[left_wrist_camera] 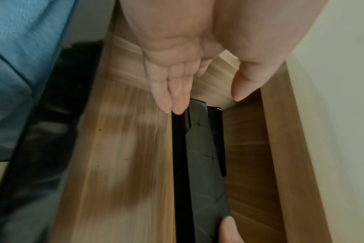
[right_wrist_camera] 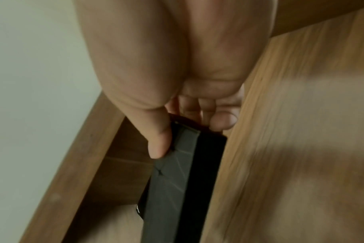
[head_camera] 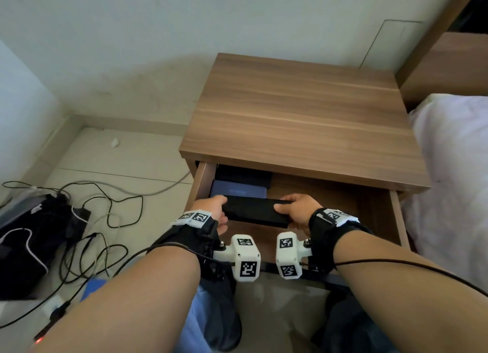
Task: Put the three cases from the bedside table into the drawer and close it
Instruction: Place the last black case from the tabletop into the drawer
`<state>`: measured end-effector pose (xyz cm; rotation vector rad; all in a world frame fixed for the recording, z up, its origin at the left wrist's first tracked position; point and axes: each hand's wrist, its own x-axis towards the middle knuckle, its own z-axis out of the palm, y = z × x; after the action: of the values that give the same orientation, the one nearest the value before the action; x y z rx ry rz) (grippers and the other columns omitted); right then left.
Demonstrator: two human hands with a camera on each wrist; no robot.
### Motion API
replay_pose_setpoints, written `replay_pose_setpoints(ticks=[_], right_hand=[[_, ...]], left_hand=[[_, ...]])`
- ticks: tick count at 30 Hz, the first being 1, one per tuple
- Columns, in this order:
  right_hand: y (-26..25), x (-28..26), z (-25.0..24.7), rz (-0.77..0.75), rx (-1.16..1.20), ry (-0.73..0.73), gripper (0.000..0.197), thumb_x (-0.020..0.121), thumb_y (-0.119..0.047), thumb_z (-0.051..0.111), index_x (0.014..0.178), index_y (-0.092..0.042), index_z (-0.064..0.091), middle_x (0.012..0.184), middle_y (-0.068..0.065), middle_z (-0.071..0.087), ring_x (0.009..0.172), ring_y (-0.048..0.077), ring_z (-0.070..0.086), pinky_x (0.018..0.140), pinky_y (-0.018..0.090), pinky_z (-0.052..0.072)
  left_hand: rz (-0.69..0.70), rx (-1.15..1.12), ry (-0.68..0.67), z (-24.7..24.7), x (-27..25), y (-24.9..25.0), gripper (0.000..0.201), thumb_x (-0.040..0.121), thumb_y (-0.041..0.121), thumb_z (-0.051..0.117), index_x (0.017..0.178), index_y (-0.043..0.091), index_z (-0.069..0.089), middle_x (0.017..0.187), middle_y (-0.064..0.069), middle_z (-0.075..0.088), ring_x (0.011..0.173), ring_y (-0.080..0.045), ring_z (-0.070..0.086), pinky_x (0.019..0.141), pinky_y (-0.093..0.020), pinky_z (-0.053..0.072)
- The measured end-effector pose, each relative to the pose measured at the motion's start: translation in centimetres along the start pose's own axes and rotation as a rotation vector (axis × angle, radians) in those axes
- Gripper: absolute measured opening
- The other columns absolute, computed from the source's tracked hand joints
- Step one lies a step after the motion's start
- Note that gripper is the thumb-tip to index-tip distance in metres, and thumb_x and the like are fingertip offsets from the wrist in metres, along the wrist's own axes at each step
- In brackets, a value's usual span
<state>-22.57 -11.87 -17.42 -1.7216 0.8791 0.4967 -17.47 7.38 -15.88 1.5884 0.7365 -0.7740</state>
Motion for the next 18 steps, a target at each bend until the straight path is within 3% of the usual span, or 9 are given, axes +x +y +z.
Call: replay_pose_setpoints(ticks=[2, 6, 9, 10, 14, 15, 18], right_hand=[[0.1, 0.8, 0.6, 0.034, -0.031, 0.000, 0.043, 0.082, -0.020, 0.068, 0.124, -0.011, 0.059, 0.096, 0.012, 0.064, 0.067, 0.023, 0.058, 0.052, 0.028, 0.045], [0.1, 2.1, 1.4, 0.091, -0.116, -0.024, 0.044, 0.085, -0.020, 0.066, 0.127, -0.012, 0.056, 0.102, 0.013, 0.063, 0.069, 0.024, 0.058, 0.045, 0.026, 0.043], [0.1, 3.0, 2.3, 0.133, -0.147, -0.053, 0.046, 0.085, -0.017, 0.065, 0.129, -0.010, 0.053, 0.117, 0.017, 0.063, 0.088, 0.028, 0.059, 0.048, 0.026, 0.045], [0.2, 3.3, 2.7, 0.137, -0.149, -0.059, 0.045, 0.086, -0.017, 0.065, 0.129, -0.009, 0.053, 0.114, 0.017, 0.063, 0.085, 0.028, 0.060, 0.048, 0.026, 0.045], [0.1, 3.8, 3.7, 0.139, -0.207, -0.078, 0.037, 0.088, -0.019, 0.062, 0.121, -0.004, 0.055, 0.091, 0.013, 0.061, 0.042, 0.017, 0.054, 0.042, 0.023, 0.043], [0.0, 4.0, 4.0, 0.143, -0.214, -0.089, 0.036, 0.088, -0.019, 0.062, 0.119, -0.004, 0.056, 0.088, 0.013, 0.062, 0.041, 0.016, 0.055, 0.045, 0.023, 0.047], [0.1, 4.7, 4.5, 0.140, -0.179, -0.083, 0.039, 0.084, -0.019, 0.065, 0.116, 0.004, 0.059, 0.082, 0.016, 0.065, 0.060, 0.025, 0.059, 0.070, 0.035, 0.051]], left_hand=[[-0.007, 0.016, 0.006, 0.2, 0.7, 0.3, 0.023, 0.083, 0.030, 0.058, 0.088, 0.008, 0.054, 0.080, -0.008, 0.059, 0.078, -0.019, 0.061, 0.074, -0.037, 0.052], [-0.056, 0.007, -0.008, 0.6, 1.5, 0.7, 0.023, 0.086, 0.027, 0.057, 0.071, 0.012, 0.047, 0.079, -0.008, 0.055, 0.090, -0.022, 0.057, 0.086, -0.040, 0.051], [-0.077, 0.037, -0.020, 0.7, 2.3, 0.5, 0.020, 0.086, 0.027, 0.056, 0.077, 0.011, 0.050, 0.080, -0.007, 0.055, 0.093, -0.023, 0.057, 0.078, -0.038, 0.051], [-0.085, 0.046, -0.021, 0.8, 2.6, 0.4, 0.020, 0.086, 0.027, 0.056, 0.076, 0.011, 0.051, 0.081, -0.006, 0.055, 0.093, -0.023, 0.057, 0.077, -0.037, 0.050], [-0.112, 0.073, -0.009, 0.7, 3.5, 0.2, 0.023, 0.087, 0.027, 0.056, 0.071, 0.013, 0.048, 0.082, -0.007, 0.055, 0.094, -0.024, 0.057, 0.079, -0.039, 0.051], [-0.114, 0.089, 0.000, 0.5, 3.7, 0.2, 0.023, 0.086, 0.028, 0.056, 0.071, 0.013, 0.049, 0.082, -0.008, 0.055, 0.095, -0.025, 0.057, 0.079, -0.039, 0.052], [-0.125, 0.109, 0.012, 0.3, 4.1, 0.2, 0.024, 0.086, 0.028, 0.056, 0.070, 0.012, 0.049, 0.081, -0.009, 0.055, 0.095, -0.025, 0.057, 0.082, -0.040, 0.053]])
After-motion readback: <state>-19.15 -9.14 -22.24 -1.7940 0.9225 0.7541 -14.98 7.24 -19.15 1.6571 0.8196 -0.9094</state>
